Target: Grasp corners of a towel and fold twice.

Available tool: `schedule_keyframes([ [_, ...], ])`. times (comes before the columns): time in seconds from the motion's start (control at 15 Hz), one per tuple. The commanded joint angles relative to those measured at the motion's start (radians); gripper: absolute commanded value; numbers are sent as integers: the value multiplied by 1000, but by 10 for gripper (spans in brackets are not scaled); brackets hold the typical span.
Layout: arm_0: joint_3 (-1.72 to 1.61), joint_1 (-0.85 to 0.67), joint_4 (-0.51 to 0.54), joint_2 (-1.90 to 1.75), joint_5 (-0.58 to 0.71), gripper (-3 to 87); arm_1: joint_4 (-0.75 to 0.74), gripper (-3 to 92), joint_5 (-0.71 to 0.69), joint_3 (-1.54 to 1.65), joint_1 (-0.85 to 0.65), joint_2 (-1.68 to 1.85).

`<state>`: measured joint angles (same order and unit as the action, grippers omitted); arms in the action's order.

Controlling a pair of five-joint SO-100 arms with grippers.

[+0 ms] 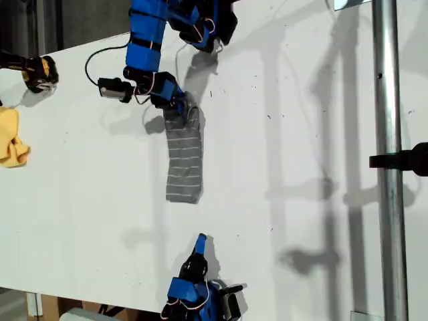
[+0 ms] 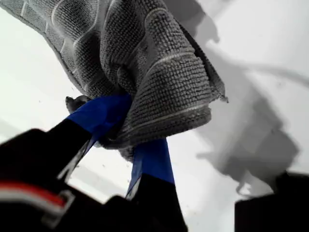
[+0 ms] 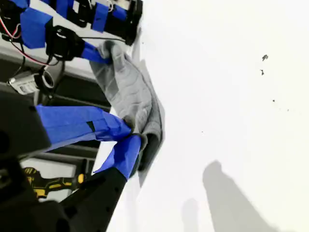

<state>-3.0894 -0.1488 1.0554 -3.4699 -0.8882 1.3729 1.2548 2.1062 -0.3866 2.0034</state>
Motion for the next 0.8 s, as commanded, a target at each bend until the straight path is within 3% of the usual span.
schedule_keyframes([
  [0.0,-2,-6,-3,-8,-5,11,176,0,84,86,-5,265],
  [0.07,-2,-6,-3,-8,-5,11,253,0,133,132,12,334],
  [0.27,-2,-6,-6,-8,-5,11,245,-1,215,184,94,390],
  [0.4,-2,-5,-6,-8,-5,12,78,-1,146,181,98,436],
  [0.73,-2,-5,-5,-8,-5,11,-183,-1,-15,-41,74,204],
])
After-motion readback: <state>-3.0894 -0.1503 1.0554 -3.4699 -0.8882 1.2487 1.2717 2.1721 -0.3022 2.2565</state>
